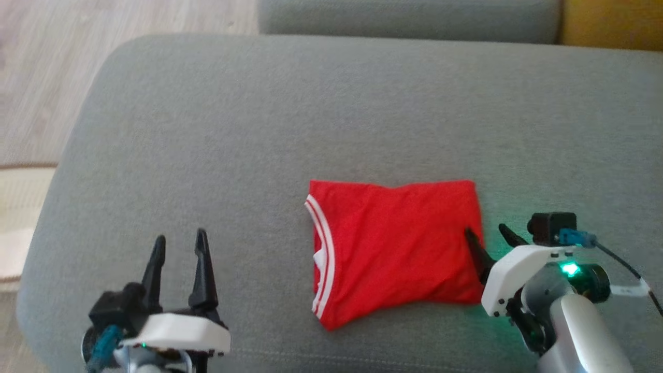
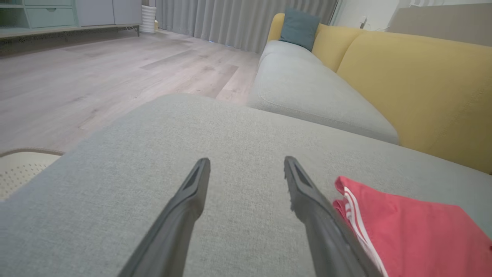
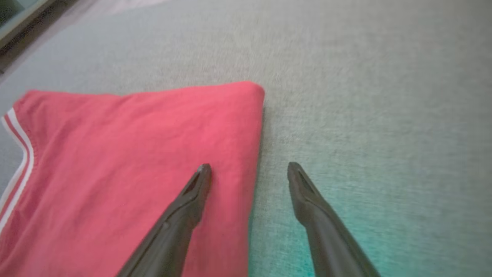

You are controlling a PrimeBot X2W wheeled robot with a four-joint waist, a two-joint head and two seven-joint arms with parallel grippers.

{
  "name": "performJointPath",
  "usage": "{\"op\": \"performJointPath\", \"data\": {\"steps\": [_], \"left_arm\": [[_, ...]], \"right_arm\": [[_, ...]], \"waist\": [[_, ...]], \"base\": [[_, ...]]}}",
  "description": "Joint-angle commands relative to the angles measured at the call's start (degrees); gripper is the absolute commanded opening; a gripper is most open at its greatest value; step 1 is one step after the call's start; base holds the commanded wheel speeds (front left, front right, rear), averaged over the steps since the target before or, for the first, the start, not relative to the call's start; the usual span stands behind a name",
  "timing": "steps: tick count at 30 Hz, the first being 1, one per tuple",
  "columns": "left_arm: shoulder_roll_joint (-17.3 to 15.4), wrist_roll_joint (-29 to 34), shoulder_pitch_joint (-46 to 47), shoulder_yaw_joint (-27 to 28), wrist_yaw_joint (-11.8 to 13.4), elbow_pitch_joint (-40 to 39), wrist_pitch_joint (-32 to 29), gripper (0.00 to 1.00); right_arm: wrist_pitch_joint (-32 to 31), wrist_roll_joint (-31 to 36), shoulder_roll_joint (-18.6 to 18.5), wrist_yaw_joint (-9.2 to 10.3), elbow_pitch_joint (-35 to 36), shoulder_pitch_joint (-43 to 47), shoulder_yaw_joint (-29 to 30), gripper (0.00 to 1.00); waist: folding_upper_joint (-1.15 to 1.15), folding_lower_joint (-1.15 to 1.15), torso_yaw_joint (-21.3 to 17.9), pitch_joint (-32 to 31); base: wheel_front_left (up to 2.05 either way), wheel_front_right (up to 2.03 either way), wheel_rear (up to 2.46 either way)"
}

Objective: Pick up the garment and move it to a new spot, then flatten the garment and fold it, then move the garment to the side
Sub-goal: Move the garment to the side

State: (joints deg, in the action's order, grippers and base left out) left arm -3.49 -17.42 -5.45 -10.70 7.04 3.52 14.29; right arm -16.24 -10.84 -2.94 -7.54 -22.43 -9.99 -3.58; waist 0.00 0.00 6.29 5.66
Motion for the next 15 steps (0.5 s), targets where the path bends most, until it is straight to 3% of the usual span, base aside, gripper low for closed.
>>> {"op": "performJointPath", "data": {"steps": [1,9,10,12,15], "left_arm": [[0.18,0.5,3.03,1.92,-0.26,-2.49,0.71,1.0],[0.44,0.62,3.59,2.54,-0.27,-3.45,0.71,1.0],[0.46,0.63,3.58,2.65,-0.3,-3.48,0.71,1.0],[0.49,0.66,3.53,2.94,-0.32,-3.58,0.71,1.0],[0.53,0.99,3.75,3.28,-0.22,-3.89,0.71,1.0]], "right_arm": [[-1.19,-0.93,-1.08,0.05,0.67,-2.89,-1.78,1.0],[-5.14,-6.24,-3.14,0.05,-0.74,-3.58,-4.55,1.0],[-5.63,-6.94,-3.35,0.05,-0.66,-3.42,-4.97,0.91],[-6.16,-8.27,-3.64,0.05,-0.3,-3.29,-5.62,0.45],[-6.01,-9.52,-3.98,0.05,0.39,-3.62,-6.25,0.22]], "waist": [[0.0,0.0,2.16,2.2],[0.0,0.0,4.07,4.63],[0.0,0.0,4.07,4.71],[0.0,0.0,3.85,4.89],[0.0,0.0,2.96,5.37]], "base": [[0.0,0.0,0.0],[0.0,0.0,0.0],[0.0,0.0,0.0],[0.0,0.0,0.0],[0.0,0.0,0.0]]}}
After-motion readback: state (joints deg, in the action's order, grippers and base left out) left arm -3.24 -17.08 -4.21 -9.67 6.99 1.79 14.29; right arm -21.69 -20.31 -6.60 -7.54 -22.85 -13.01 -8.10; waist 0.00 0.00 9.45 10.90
